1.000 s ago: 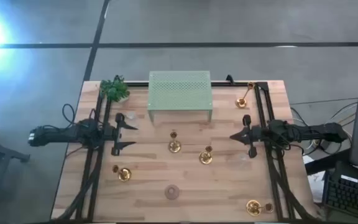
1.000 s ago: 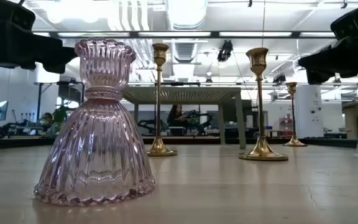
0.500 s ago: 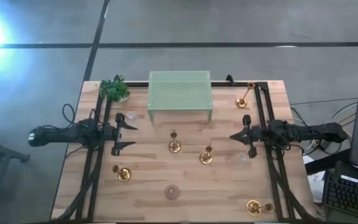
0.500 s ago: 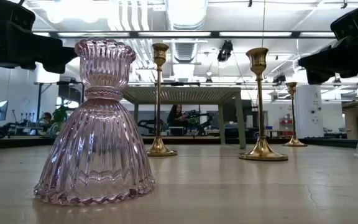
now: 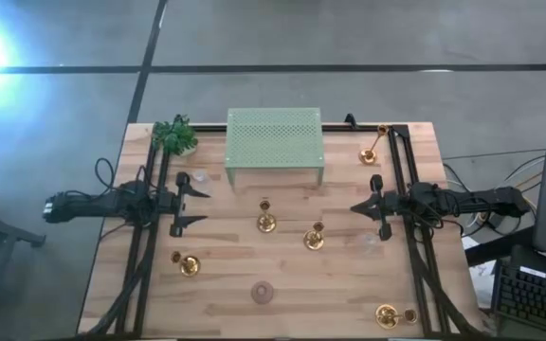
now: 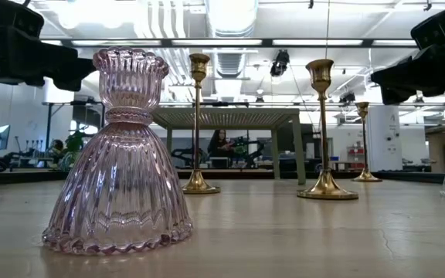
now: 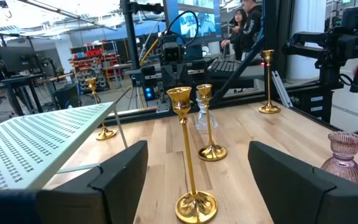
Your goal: Pick & Place candle stick holders
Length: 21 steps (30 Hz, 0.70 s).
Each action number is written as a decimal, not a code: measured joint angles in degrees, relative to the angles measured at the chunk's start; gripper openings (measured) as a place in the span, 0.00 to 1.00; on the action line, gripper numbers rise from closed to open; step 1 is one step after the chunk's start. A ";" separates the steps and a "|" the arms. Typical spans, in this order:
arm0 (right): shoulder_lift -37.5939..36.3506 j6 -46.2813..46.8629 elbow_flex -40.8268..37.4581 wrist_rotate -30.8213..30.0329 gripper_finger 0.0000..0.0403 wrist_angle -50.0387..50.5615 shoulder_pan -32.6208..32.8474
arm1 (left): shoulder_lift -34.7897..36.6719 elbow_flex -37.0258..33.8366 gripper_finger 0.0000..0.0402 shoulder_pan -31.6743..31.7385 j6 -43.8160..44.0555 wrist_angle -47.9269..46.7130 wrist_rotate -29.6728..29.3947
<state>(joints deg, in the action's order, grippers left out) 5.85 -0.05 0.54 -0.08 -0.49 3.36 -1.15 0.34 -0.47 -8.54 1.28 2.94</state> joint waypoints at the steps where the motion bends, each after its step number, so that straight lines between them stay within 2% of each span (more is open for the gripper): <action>1: 0.00 0.00 0.02 0.00 0.02 0.00 0.02 | 0.02 0.00 0.70 0.00 0.00 0.00 0.00; 6: 0.00 0.51 0.00 -0.02 0.02 -1.12 0.00 | 0.02 0.00 0.70 0.02 -0.01 0.00 0.00; 12: -0.04 6.32 0.00 -0.02 0.02 -17.46 0.00 | 0.02 0.00 0.70 0.02 0.00 0.00 0.00; 15: -0.14 6.08 0.13 0.00 0.02 -24.81 0.00 | 0.01 0.00 0.70 0.01 0.00 0.02 0.00; 21: 1.66 5.53 8.16 -1.00 0.02 -21.75 0.02 | 0.02 0.00 0.70 0.02 0.00 0.00 0.00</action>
<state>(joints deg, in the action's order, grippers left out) 7.51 5.47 8.70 -1.08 -22.24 3.38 -1.13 0.34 -0.45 -8.54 1.28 2.94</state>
